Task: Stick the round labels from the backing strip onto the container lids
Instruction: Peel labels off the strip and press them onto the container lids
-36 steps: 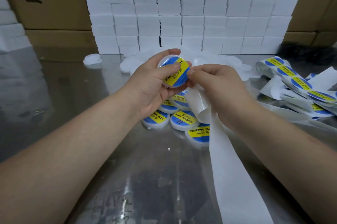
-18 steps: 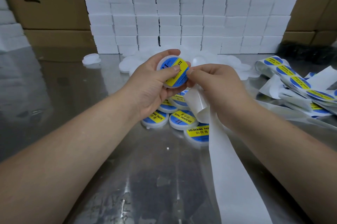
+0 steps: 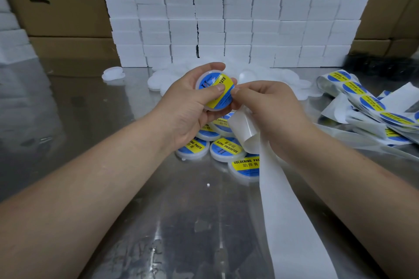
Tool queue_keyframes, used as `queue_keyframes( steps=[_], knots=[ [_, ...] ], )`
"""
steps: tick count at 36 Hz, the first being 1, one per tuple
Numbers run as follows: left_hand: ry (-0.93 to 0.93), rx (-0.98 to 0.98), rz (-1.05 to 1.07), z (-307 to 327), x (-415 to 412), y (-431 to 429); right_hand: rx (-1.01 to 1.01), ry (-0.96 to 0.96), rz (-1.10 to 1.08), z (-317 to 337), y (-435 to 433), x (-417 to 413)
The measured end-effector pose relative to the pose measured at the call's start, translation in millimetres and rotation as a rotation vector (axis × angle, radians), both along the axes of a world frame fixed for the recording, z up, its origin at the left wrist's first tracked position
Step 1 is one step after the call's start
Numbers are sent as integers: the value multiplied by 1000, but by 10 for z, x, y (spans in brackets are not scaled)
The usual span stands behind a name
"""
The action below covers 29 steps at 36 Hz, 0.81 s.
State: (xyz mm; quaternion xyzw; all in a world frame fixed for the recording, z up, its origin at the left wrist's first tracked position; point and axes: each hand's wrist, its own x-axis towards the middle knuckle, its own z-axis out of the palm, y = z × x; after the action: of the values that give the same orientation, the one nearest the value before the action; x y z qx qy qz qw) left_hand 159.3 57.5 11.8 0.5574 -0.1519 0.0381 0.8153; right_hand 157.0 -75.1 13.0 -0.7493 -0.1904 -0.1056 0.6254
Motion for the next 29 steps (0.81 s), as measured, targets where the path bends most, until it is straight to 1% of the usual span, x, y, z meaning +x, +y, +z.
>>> queue_keyframes(
  steps=[6,14,18,21,25,29],
  knots=[
    [-8,43,35,3,-4,11,-1,-8,5,-10,1,11],
    [-119,288,290,12,-71,-27,-53,-23,-20,-37,13,30],
    [-167,325,375,31,-87,-57,-99,-57,-83,-45,41,25],
    [-167,328,396,27,-86,-67,-113,-57,-129,-18,29,18],
    [-181,386,432,16,-79,-65,-131,-50,-184,-32,22,24],
    [-156,331,506,56,-74,-11,-87,-78,-278,-4,-42,85]
  ],
)
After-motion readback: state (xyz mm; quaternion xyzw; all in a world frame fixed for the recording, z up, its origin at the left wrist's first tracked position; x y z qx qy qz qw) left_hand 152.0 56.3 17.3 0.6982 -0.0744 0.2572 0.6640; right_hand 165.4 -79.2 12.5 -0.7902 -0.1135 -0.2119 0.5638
